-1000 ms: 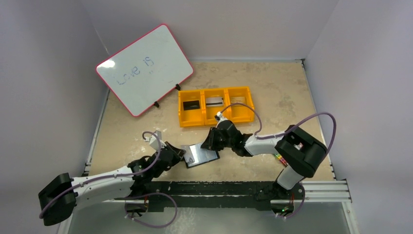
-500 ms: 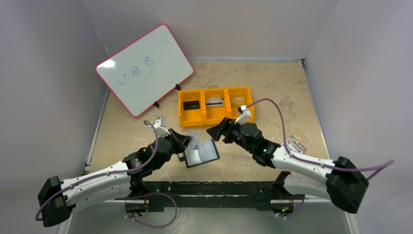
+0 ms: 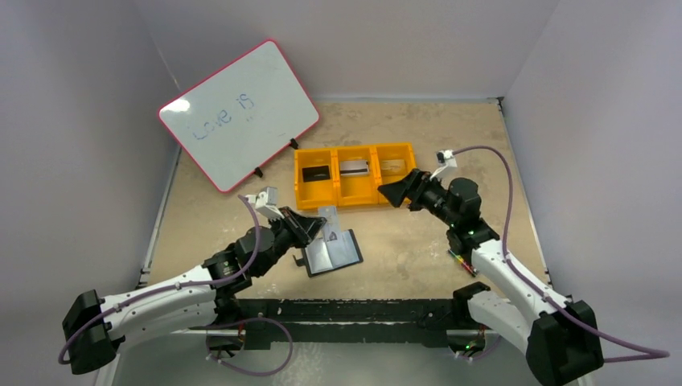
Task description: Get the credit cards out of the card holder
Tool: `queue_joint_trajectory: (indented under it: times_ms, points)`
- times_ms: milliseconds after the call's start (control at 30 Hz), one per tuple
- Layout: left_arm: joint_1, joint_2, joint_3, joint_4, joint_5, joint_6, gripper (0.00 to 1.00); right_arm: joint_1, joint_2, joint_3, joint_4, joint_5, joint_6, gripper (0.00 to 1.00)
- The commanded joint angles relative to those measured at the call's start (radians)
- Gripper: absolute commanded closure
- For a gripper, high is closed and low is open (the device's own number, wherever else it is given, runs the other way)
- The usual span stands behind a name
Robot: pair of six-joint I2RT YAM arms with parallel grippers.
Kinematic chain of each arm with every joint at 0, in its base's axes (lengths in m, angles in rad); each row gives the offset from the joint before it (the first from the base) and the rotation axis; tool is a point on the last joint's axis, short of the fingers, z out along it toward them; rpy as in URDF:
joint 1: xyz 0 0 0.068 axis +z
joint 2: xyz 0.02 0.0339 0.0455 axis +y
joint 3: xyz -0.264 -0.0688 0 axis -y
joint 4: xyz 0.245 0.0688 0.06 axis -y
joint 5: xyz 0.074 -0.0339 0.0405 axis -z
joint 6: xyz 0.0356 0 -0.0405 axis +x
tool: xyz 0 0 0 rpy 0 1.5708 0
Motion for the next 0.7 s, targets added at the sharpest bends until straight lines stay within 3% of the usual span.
queue_joint_trajectory:
  times_ms: [0, 133, 400, 533, 600, 667]
  points:
    - [0.002, 0.005, -0.015, 0.234, 0.02, 0.04, 1.0, -0.011, 0.036, -0.017, 0.251, -0.427, 0.053, 0.11]
    - [0.002, 0.044, -0.025, 0.367, 0.047, 0.045, 1.0, -0.01, 0.074, -0.102, 0.555, -0.493, 0.229, 0.12]
    - [0.001, 0.184, -0.016, 0.616, 0.162, 0.036, 1.0, -0.003, 0.198, -0.116, 0.821, -0.611, 0.375, 0.26]
    - [0.001, 0.262, 0.056, 0.606, 0.249, 0.057, 1.0, 0.007, 0.248, -0.112, 0.88, -0.633, 0.405, 0.35]
    - [0.001, 0.274, 0.046, 0.626, 0.255, 0.045, 1.0, 0.013, 0.263, -0.12, 0.928, -0.645, 0.431, 0.42]
    - [0.001, 0.266, 0.014, 0.676, 0.237, 0.028, 1.0, 0.024, 0.271, -0.141, 0.963, -0.619, 0.461, 0.43]
